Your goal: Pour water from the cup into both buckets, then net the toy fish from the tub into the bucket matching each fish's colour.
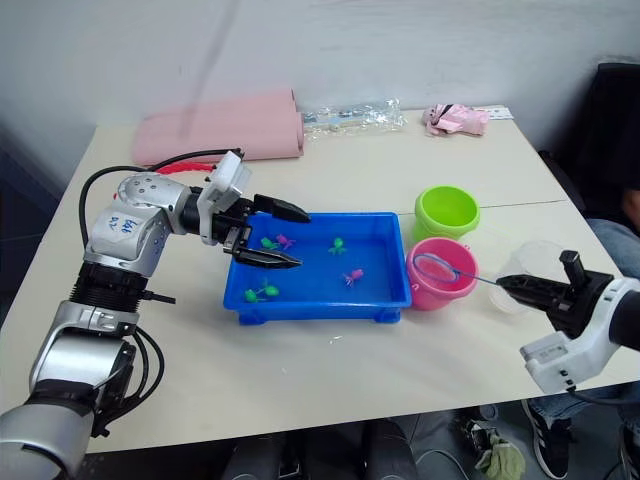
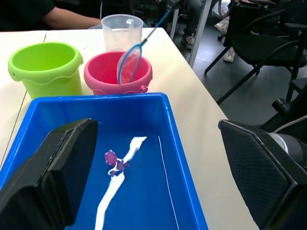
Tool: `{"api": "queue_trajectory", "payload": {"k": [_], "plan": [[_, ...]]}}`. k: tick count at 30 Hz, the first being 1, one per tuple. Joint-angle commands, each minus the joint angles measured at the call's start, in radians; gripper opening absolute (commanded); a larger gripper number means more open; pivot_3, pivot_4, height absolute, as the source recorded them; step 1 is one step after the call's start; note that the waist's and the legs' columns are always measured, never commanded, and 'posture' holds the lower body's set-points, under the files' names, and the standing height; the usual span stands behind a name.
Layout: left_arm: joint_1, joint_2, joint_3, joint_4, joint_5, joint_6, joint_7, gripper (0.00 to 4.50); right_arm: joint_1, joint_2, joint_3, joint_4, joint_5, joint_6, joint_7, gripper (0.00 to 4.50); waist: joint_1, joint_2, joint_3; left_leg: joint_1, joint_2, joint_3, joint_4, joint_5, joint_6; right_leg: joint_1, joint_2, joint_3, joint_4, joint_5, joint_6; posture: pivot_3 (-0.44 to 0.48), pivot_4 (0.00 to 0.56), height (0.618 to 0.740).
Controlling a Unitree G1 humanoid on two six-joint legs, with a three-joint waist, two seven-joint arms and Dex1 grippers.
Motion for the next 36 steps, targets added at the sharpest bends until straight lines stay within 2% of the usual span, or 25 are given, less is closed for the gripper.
{"api": "queue_trajectory", "payload": {"k": [1, 6, 9, 13, 18, 26, 32, 36], "plan": [[-0.034, 0.004, 0.004, -0.005, 0.003, -0.014, -0.010, 4.40, -0.043, 0.000, -0.012, -0.002, 0.104, 0.114, 0.009, 0.00, -0.002, 0.000, 0.000, 0.001, 0.000, 0.000, 0.000, 0.000, 0.000, 0.000, 0.000, 0.001, 0.001, 0.000, 0.000, 0.000, 0.150, 0.738], [0.013, 0.039, -0.006, -0.019, 0.028, -0.006, -0.012, 4.40, -0.171, -0.007, 0.124, -0.078, 0.385, 0.434, 0.070, 0.00, -0.002, 0.000, 0.000, 0.001, 0.001, 0.000, -0.002, 0.000, 0.000, 0.000, 0.001, 0.000, 0.001, -0.001, -0.001, 0.000, 0.150, 0.738], [0.047, 0.053, -0.011, -0.046, 0.041, 0.001, 0.000, 4.40, -0.283, -0.023, 0.245, -0.080, 0.426, 0.515, 0.092, 0.00, -0.002, 0.000, 0.000, 0.001, 0.002, 0.000, -0.001, 0.000, 0.000, 0.000, 0.000, 0.000, 0.001, -0.001, -0.001, 0.000, 0.150, 0.738], [0.111, 0.065, -0.016, -0.106, 0.065, 0.004, 0.053, 4.40, -0.478, 0.061, 0.473, -0.062, 0.456, 0.646, 0.121, 0.00, -0.003, 0.000, 0.000, 0.001, 0.003, -0.001, -0.001, 0.000, 0.000, -0.001, -0.001, 0.000, 0.001, -0.001, -0.001, 0.000, 0.150, 0.738], [0.192, 0.091, -0.009, -0.211, 0.054, 0.054, 0.089, 4.40, -0.603, 0.160, 0.669, 0.042, 0.281, 0.529, 0.105, 0.00, 0.004, 0.000, 0.000, -0.002, 0.002, -0.001, -0.001, 0.000, 0.000, -0.002, -0.002, -0.001, 0.002, -0.001, -0.001, 0.000, 0.150, 0.738], [0.283, 0.107, 0.007, -0.343, 0.032, 0.124, 0.163, 4.40, -0.661, 0.182, 0.792, 0.201, 0.081, 0.352, 0.056, 0.00, -0.001, 0.000, 0.000, -0.002, 0.003, -0.001, -0.001, 0.000, 0.000, -0.002, -0.002, -0.002, 0.004, 0.000, -0.001, 0.000, 0.150, 0.738], [0.294, 0.119, 0.017, -0.360, 0.026, 0.137, 0.185, 4.40, -0.665, 0.208, 0.827, 0.226, 0.072, 0.308, 0.066, 0.00, -0.001, 0.000, 0.000, -0.002, 0.003, 0.000, -0.001, 0.000, 0.000, -0.002, -0.001, -0.001, 0.004, 0.000, -0.001, 0.000, 0.150, 0.738], [0.295, 0.127, 0.018, -0.363, 0.020, 0.136, 0.190, 4.40, -0.612, 0.233, 0.830, 0.171, 0.160, 0.378, 0.121, 0.00, 0.001, 0.000, 0.000, -0.002, 0.003, 0.000, -0.001, 0.000, 0.000, -0.002, -0.002, -0.001, 0.004, 0.000, -0.001, 0.000, 0.150, 0.738]]}}
